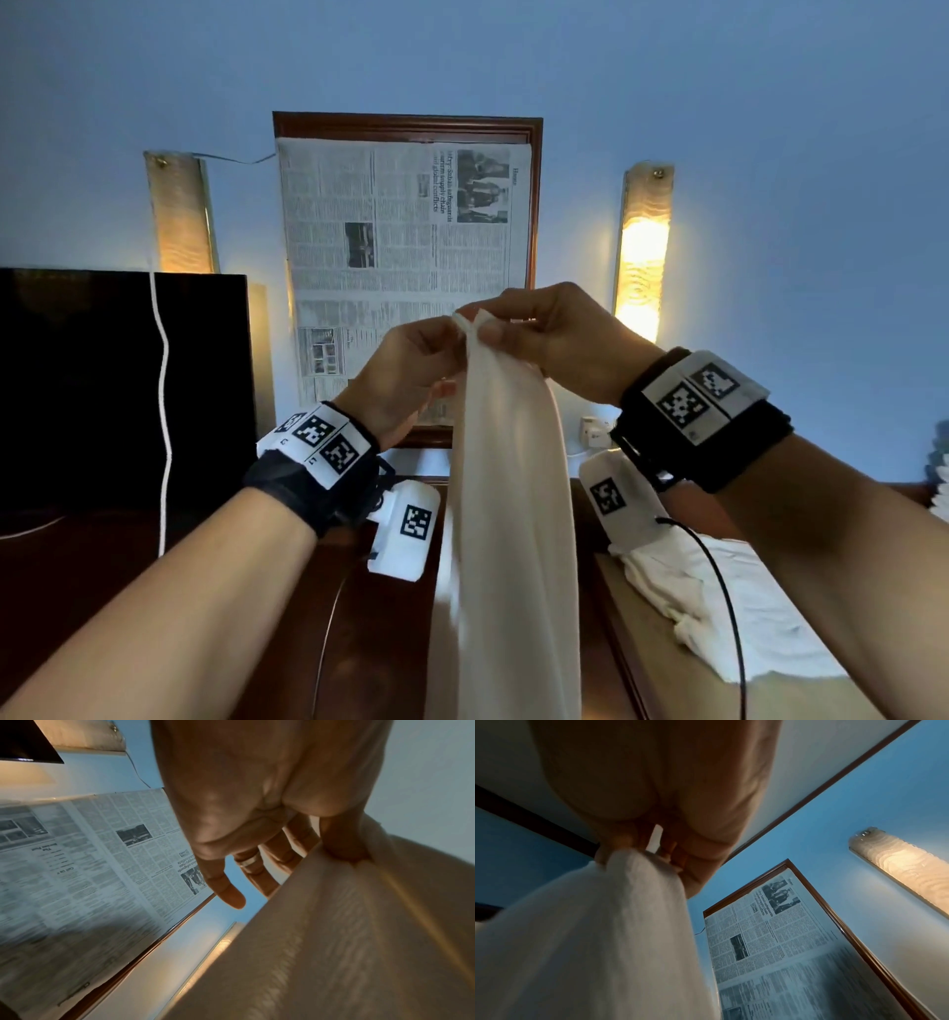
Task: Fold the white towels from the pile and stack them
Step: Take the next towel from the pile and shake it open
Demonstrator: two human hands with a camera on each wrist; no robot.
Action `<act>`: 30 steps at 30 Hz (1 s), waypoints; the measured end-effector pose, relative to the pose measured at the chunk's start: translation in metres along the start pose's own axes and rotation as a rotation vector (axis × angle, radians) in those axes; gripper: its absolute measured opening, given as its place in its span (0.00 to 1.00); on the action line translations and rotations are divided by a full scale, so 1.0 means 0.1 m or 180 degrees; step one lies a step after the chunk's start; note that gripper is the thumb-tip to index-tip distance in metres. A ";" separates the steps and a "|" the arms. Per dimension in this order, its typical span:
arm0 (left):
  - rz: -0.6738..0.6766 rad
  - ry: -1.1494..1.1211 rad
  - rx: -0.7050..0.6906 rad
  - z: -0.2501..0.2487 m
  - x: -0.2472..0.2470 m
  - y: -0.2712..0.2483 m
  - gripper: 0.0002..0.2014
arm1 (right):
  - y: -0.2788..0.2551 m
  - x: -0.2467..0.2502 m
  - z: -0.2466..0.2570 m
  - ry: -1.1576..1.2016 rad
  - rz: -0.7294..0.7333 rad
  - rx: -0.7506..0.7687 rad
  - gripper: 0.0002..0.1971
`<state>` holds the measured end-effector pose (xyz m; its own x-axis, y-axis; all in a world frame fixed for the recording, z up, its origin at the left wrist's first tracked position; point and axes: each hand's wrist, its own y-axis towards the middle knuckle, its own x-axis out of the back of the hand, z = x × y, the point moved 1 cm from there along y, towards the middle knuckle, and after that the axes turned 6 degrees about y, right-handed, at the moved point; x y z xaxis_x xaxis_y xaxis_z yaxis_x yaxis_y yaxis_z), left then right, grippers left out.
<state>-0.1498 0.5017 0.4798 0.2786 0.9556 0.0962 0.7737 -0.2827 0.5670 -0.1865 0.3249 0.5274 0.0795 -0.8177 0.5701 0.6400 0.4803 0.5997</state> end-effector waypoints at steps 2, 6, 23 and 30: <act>0.0070 -0.0008 0.0071 0.05 -0.02 0.02 0.18 | 0.00 -0.02 -0.06 0.0217 0.0143 -0.0240 0.05; 0.0091 -0.0021 0.0209 0.25 -0.05 -0.01 0.19 | -0.06 -0.10 -0.27 0.0910 0.0198 -0.0438 0.06; -0.0045 0.0328 0.0757 0.76 -0.26 -0.10 0.16 | -0.14 -0.15 -1.05 0.0503 -0.0113 -0.0445 0.06; 0.0340 0.1875 0.0042 0.94 -0.42 0.17 0.25 | -0.25 -0.01 -1.39 -0.0064 -0.0134 -0.0473 0.05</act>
<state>-0.0945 0.4486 0.4087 -0.0043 0.8062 0.5916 0.7669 -0.3770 0.5194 -0.0959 0.2701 0.4335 0.0358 -0.8289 0.5582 0.7486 0.3923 0.5345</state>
